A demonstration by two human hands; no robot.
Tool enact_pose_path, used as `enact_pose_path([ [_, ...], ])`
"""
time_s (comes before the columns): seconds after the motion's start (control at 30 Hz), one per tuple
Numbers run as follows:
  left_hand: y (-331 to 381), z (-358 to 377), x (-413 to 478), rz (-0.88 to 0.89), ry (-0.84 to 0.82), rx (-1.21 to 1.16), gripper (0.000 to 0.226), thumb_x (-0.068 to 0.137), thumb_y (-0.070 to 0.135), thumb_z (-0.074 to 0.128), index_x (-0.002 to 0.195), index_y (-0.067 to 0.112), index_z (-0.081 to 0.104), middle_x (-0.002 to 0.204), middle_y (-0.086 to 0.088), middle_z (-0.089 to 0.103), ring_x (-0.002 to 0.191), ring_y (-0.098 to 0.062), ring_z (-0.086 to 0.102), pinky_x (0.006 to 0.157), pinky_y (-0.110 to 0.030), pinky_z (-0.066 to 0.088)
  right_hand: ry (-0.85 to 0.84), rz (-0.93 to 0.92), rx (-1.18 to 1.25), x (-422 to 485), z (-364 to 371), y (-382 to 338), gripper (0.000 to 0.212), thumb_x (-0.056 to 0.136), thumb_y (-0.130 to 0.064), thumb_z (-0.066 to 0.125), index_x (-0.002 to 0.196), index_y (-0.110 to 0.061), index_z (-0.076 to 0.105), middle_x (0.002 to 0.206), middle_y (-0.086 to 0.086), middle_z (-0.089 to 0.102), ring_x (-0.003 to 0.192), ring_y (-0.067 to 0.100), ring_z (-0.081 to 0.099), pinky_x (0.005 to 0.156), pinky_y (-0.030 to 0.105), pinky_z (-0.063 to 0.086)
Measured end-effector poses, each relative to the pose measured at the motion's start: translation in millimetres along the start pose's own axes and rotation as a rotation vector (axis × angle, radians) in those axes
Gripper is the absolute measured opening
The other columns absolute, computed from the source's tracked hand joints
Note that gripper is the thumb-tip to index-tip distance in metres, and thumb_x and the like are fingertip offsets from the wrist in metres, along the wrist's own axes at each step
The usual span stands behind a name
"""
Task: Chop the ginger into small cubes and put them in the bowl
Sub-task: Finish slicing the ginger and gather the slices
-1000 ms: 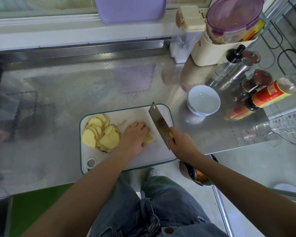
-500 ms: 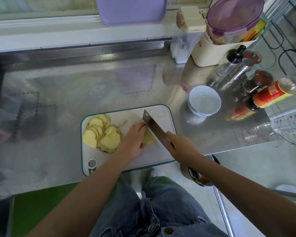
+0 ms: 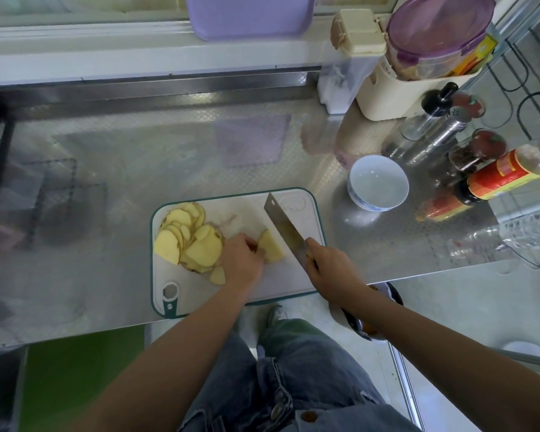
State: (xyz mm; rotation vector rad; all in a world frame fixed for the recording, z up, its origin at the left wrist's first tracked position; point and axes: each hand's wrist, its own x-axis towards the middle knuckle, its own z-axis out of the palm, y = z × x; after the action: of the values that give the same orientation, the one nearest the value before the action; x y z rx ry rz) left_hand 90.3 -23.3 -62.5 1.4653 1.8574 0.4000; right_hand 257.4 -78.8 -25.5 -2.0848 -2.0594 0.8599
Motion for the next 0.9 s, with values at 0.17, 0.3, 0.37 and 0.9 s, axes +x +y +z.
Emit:
enact_pose_path([
  [0.17, 2, -2, 5, -0.057, -0.021, 0.010, 0.015, 0.086, 0.020, 0.068, 0.094, 0.008, 0.071, 0.097, -0.008, 0.072, 0.091, -0.025, 0.064, 0.071, -0.026, 0.039, -0.026, -0.032, -0.075, 8, -3, -9, 0.010, 0.099, -0.023, 0.039, 0.103, -0.015, 0.045, 0.062, -0.004, 0.045, 0.052, 0.015, 0.047, 0.046, 0.029, 0.036],
  [0.3, 3, -3, 7, -0.084, -0.047, 0.003, 0.014, 0.085, 0.022, 0.069, 0.092, 0.010, 0.072, 0.095, -0.007, 0.072, 0.089, -0.023, 0.065, 0.070, -0.025, 0.040, -0.042, -0.032, -0.099, 10, -2, -9, 0.010, 0.099, -0.022, 0.039, 0.104, -0.015, 0.045, 0.062, -0.005, 0.042, 0.051, 0.012, 0.044, 0.046, 0.025, 0.031],
  [0.37, 3, -3, 7, -0.095, -0.050, -0.005, 0.015, 0.085, 0.022, 0.069, 0.093, 0.010, 0.072, 0.095, -0.006, 0.073, 0.089, -0.022, 0.065, 0.069, -0.025, 0.039, -0.063, -0.029, -0.109, 9, -3, -8, 0.010, 0.099, -0.022, 0.039, 0.107, -0.016, 0.044, 0.063, -0.005, 0.044, 0.052, 0.013, 0.047, 0.047, 0.026, 0.036],
  [0.9, 5, -6, 8, -0.136, -0.038, -0.053, 0.004, 0.081, 0.015, 0.072, 0.083, 0.011, 0.073, 0.085, -0.005, 0.072, 0.076, -0.017, 0.062, 0.064, -0.024, 0.037, -0.103, 0.046, -0.069, 25, 15, -19, 0.017, 0.103, -0.026, 0.036, 0.109, -0.014, 0.046, 0.077, 0.006, 0.058, 0.065, 0.021, 0.058, 0.064, 0.035, 0.054],
])
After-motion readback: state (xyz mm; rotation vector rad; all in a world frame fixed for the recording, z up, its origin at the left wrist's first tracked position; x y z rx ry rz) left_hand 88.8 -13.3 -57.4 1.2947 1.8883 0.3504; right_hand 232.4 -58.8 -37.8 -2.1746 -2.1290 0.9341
